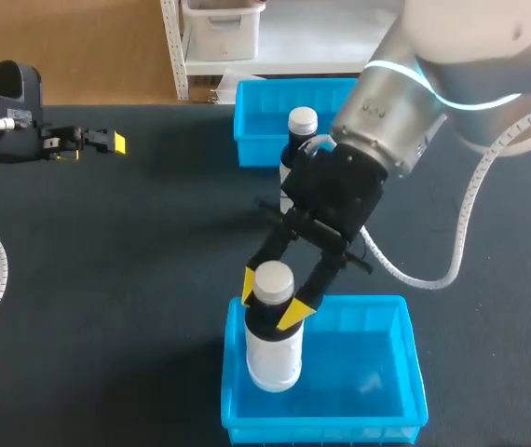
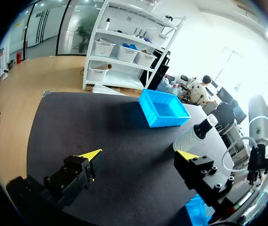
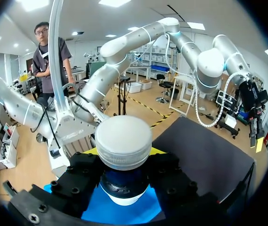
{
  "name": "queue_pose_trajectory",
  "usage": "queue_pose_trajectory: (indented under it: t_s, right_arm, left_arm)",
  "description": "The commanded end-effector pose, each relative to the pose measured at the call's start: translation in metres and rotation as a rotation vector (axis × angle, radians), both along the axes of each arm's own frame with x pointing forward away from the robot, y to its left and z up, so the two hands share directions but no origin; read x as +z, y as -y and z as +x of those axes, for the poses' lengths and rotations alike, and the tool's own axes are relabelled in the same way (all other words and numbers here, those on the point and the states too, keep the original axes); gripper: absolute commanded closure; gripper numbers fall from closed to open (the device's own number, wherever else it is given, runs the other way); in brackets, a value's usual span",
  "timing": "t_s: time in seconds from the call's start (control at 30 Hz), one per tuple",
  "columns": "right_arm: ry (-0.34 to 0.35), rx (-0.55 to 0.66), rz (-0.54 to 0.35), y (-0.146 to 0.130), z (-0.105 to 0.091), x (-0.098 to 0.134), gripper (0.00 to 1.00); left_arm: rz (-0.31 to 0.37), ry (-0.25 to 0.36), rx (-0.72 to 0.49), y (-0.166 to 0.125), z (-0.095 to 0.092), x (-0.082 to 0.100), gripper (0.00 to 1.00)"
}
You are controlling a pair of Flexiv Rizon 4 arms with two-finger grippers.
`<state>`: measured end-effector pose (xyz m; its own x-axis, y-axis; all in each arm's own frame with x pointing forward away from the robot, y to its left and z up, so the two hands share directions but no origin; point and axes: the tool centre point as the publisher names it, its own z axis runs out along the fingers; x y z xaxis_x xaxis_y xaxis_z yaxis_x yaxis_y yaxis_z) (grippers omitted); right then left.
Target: Pick up the bottle, and place it in the far bin if it is heavy, or in the near bin if it is light.
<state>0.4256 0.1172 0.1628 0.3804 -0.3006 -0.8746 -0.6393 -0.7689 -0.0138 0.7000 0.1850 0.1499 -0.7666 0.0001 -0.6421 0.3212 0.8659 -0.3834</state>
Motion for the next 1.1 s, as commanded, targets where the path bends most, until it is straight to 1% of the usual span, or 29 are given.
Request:
queue_pose_trajectory:
  t_s: [0.03,0.33,0.37,0.4,0.43,0.47,0.63,0.8,0.97,1.0,1.1]
  right_arm:
    - [-0.001,0.012,0.0,-0.003,0.0,-0.008,1.0]
    - [0.008,0.014,-0.04,-0.001,0.002,-0.023,1.0]
    - [0.008,0.013,-0.043,-0.001,0.002,-0.024,0.98]
    - [0.006,0.012,-0.046,-0.001,0.003,-0.025,0.55]
    - [0.006,0.009,-0.051,-0.001,0.003,-0.026,0.02]
    - [0.005,0.005,-0.055,0.0,0.004,-0.027,0.0]
    - [-0.008,-0.018,-0.071,0.006,0.011,-0.031,0.0]
    - [-0.025,-0.054,-0.103,0.024,0.022,-0.034,0.0]
    - [-0.027,-0.142,-0.159,0.06,0.046,-0.033,0.0]
    - [-0.031,-0.176,-0.167,0.072,0.056,-0.032,0.0]
    - [-0.03,-0.276,-0.194,0.098,0.08,-0.03,0.0]
  left_arm:
    - [0.0,0.0,0.0,0.0,0.0,0.0,0.0]
    - [0.0,0.0,0.0,0.0,0.0,0.0,0.0]
    - [0.0,0.0,0.0,0.0,0.0,0.0,0.0]
    - [0.0,0.0,0.0,0.0,0.0,0.0,0.0]
    - [0.0,0.0,0.0,0.0,0.0,0.0,0.0]
    - [0.0,0.0,0.0,0.0,0.0,0.0,0.0]
    - [0.0,0.0,0.0,0.0,0.0,0.0,0.0]
    - [0.0,0.0,0.0,0.0,0.0,0.0,0.0]
    - [0.0,0.0,0.0,0.0,0.0,0.0,0.0]
    - [0.0,0.0,0.0,0.0,0.0,0.0,0.0]
    - [0.0,0.0,0.0,0.0,0.0,0.0,0.0]
